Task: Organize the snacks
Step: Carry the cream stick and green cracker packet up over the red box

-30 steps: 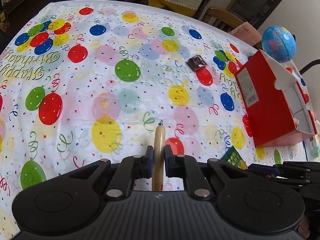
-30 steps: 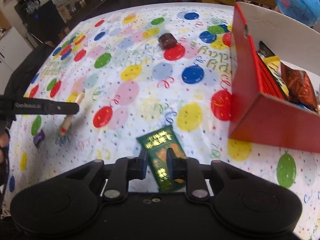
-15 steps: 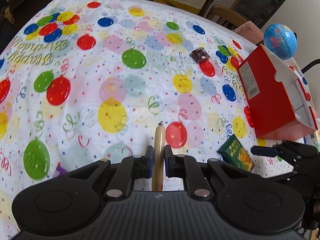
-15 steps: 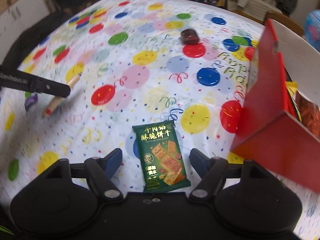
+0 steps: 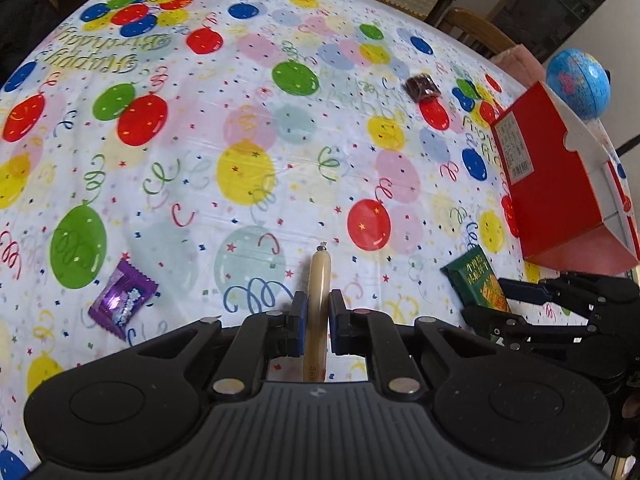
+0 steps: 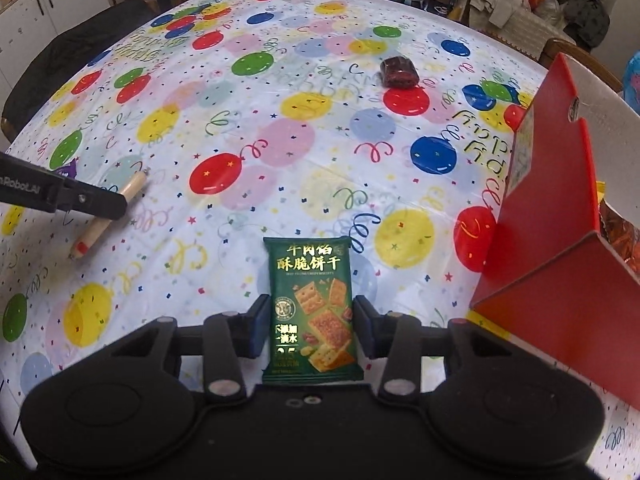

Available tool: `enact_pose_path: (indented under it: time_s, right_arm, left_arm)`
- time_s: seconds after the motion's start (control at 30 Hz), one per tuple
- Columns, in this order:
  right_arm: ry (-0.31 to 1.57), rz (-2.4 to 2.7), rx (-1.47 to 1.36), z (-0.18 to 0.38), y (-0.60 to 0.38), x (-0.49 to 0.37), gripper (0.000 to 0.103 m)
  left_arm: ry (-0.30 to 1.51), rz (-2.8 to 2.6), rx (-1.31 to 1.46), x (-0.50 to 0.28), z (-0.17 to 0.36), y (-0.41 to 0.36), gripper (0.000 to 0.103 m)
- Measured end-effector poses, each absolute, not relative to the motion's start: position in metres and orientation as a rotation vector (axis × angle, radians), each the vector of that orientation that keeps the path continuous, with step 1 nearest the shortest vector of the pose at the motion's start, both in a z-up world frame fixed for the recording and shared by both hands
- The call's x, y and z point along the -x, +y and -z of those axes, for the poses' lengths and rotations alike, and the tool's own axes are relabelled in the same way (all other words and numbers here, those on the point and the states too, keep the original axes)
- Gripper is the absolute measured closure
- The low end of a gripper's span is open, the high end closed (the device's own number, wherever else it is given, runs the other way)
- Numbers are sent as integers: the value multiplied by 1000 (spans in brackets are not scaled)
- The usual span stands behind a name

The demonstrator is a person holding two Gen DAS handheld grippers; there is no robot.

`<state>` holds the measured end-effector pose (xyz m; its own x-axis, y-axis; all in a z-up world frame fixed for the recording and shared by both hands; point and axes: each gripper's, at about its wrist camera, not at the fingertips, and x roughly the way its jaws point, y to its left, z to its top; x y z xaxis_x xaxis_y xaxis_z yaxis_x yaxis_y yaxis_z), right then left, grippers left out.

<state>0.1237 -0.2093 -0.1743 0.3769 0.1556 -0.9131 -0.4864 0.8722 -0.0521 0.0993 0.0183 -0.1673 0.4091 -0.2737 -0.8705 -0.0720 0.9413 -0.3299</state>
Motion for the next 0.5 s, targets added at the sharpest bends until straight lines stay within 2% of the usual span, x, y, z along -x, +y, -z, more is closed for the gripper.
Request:
enact_pose_path:
  time_s: [0.27,0.5]
  right_arm:
    - [1089,-402,205,154,-218,-122,61]
    - [970,-405,149,107,-234,-123,61]
  left_arm:
    - [1099,51,355,-88,146,34,93]
    - [1020,66,331,-97,111,18,93]
